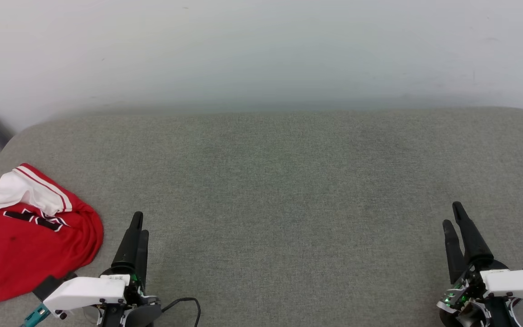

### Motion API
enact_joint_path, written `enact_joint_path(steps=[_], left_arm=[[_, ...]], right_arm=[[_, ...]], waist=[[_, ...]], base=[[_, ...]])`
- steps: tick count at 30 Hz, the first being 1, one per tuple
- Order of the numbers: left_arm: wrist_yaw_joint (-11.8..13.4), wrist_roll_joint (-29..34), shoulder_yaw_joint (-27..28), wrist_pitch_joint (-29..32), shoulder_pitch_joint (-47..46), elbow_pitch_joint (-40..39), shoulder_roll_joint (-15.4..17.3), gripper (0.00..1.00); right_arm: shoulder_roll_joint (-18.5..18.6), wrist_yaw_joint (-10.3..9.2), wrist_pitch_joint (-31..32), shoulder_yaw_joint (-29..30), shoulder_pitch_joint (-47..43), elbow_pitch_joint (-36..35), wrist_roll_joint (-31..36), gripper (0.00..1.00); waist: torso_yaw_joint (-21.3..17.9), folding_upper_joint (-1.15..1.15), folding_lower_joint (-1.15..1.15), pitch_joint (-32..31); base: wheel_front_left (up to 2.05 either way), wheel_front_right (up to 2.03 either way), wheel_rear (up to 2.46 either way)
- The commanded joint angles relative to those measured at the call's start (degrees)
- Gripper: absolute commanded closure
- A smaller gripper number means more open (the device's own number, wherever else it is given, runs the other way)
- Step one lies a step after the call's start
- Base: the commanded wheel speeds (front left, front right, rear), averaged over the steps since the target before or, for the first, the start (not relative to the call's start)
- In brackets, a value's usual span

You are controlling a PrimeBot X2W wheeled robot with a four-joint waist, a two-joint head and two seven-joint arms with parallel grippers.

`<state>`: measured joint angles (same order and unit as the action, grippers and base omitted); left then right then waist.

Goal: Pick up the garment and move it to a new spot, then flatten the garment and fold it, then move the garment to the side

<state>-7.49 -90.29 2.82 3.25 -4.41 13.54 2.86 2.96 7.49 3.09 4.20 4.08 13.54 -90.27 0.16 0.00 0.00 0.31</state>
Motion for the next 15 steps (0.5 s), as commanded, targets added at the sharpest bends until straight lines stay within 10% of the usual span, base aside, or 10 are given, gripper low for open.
enact_joint_path(steps=[1, 15], left_arm=[[-0.02, 1.40, -0.51, -0.73, -1.19, -1.36, 0.38, 0.00], [-0.02, 21.88, -1.21, -4.18, -0.74, -3.43, 0.06, 0.00]], right_arm=[[0.22, 0.01, -0.63, -0.50, 0.47, -1.31, 1.26, 0.00], [0.35, 0.01, -4.04, -1.80, 0.43, -2.18, 22.99, 0.00]], waist=[[0.05, 0.00, 0.00, -0.01], [0.37, 0.00, 0.00, -0.09]], base=[[0.00, 0.00, 0.00], [0.00, 0.00, 0.00]])
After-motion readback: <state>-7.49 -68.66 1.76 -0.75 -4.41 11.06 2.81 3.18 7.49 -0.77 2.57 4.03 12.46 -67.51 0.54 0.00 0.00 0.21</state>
